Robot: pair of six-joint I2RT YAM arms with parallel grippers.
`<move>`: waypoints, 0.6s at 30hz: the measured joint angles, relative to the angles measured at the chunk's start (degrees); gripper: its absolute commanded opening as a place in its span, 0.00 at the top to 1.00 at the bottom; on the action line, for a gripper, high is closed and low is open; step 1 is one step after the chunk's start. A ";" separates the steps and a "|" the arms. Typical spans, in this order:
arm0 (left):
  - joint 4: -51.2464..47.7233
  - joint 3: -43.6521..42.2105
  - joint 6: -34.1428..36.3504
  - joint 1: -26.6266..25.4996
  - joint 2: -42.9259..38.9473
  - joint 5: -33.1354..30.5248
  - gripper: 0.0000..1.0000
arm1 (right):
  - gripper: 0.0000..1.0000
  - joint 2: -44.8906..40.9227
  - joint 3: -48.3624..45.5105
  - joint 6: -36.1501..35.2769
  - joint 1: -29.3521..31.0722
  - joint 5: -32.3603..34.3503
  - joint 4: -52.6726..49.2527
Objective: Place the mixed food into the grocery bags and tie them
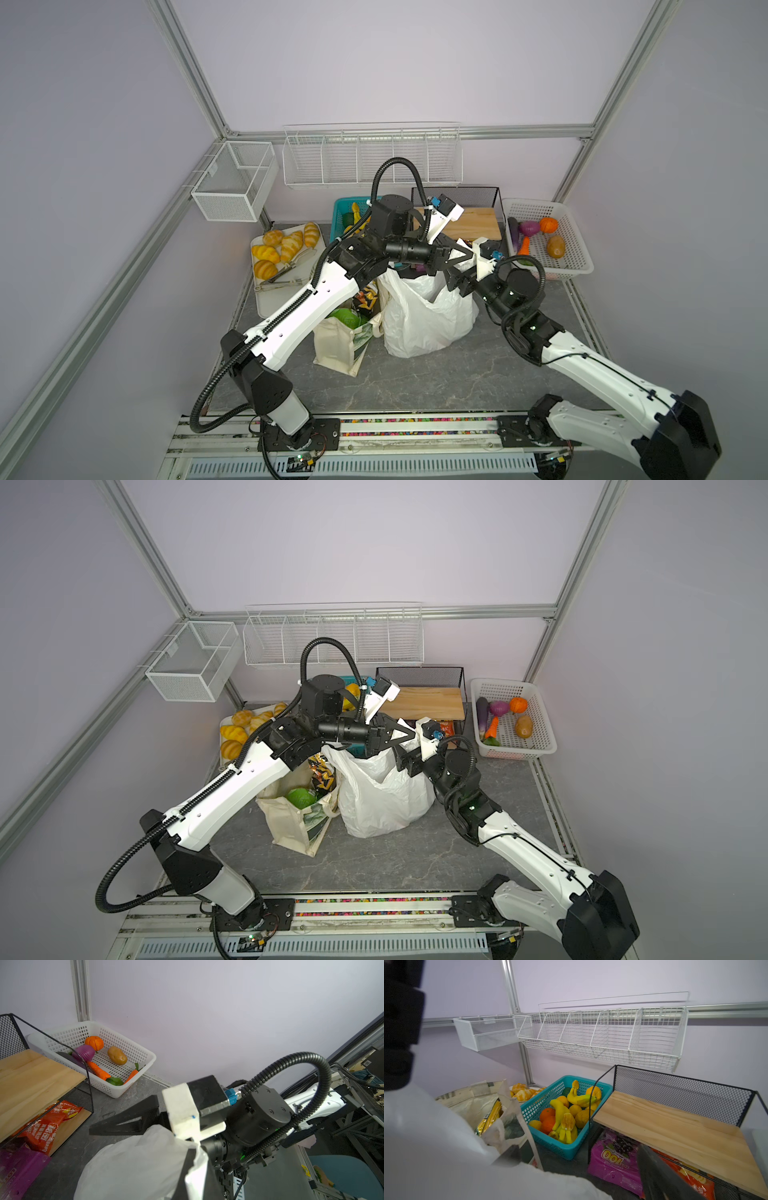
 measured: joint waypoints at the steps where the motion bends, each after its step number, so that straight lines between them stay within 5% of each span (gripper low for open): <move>1: 0.35 -0.37 -0.57 0.00 -0.07 -0.09 1.00 | 0.05 0.68 0.00 0.55 0.70 3.02 0.70; 3: 0.68 -0.76 -1.57 0.00 -0.15 -0.20 1.00 | 0.01 1.75 -0.09 1.66 1.60 7.87 1.57; 13: 0.57 -1.84 -4.59 0.42 -1.07 -4.50 1.00 | 0.26 0.96 -7.98 5.20 2.86 19.71 1.66; 18: 0.72 -1.86 -4.66 0.44 -1.29 -4.66 1.00 | 0.11 -3.08 -7.80 3.72 2.82 17.05 -2.47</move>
